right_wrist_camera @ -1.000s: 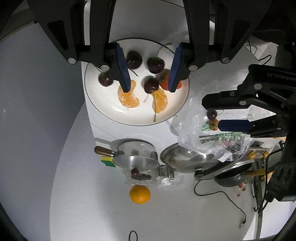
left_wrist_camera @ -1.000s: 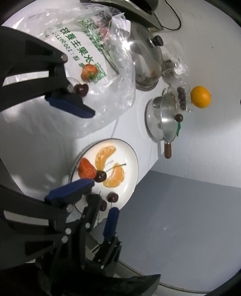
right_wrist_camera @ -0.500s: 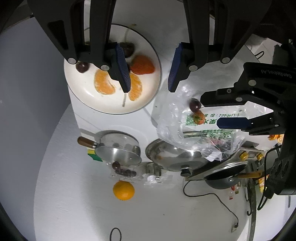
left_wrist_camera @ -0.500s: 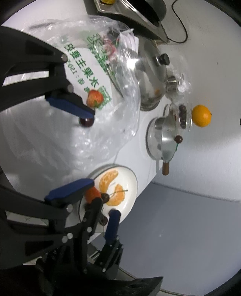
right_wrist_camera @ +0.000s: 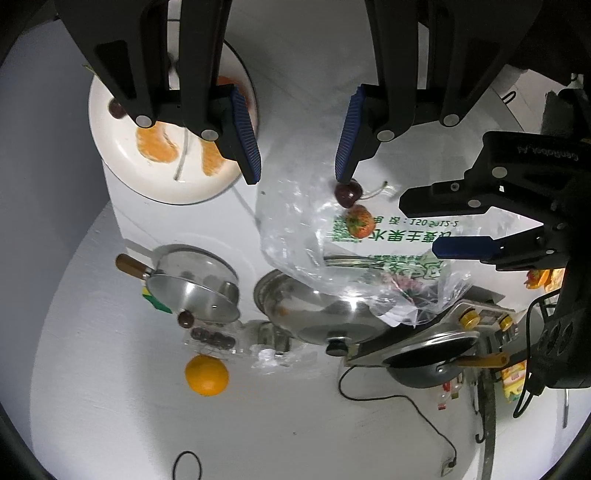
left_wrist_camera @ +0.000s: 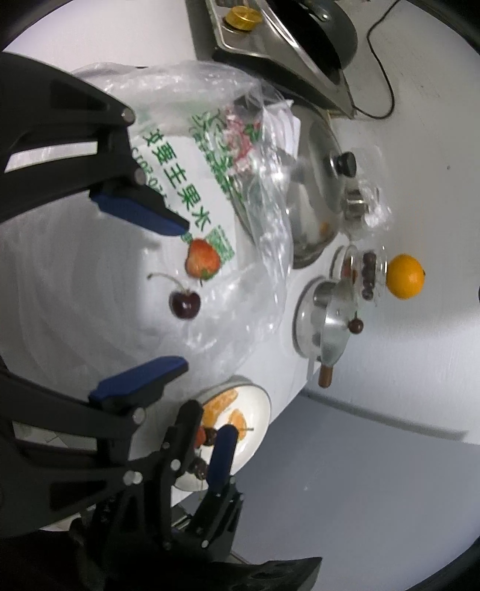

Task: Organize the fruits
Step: 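Move both open tools back toward the strawberry and cherry on the bag, then grasp the last dark cherry on the bag with the right tool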

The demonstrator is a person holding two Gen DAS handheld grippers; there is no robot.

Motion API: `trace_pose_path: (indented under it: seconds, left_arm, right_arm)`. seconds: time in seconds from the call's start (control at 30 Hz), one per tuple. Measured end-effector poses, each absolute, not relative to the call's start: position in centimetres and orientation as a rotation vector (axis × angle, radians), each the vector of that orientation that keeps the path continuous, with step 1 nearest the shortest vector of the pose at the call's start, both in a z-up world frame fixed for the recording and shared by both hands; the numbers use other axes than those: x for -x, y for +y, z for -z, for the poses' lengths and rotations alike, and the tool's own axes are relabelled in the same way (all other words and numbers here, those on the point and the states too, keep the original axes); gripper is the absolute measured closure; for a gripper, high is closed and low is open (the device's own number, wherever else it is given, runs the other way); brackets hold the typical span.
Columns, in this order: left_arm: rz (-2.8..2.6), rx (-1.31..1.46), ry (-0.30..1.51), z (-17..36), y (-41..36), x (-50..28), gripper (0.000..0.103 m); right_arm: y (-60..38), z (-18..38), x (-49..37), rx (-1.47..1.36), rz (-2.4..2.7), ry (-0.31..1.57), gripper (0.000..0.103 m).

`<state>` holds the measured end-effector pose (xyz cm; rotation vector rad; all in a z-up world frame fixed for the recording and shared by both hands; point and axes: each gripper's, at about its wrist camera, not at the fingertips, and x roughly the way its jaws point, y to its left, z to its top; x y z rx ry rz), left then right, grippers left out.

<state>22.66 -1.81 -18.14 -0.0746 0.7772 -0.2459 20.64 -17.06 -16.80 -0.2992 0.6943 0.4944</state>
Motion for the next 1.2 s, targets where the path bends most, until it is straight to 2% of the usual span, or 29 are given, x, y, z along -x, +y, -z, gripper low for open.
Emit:
trace_pose_path:
  seconds: [1.2]
  left_arm:
    - [0.151, 0.142, 0.829, 21.4, 4.2, -24.9, 0.034]
  right_arm:
    - [-10.3, 21.1, -24.9, 0.363, -0.597, 0.801, 0.059]
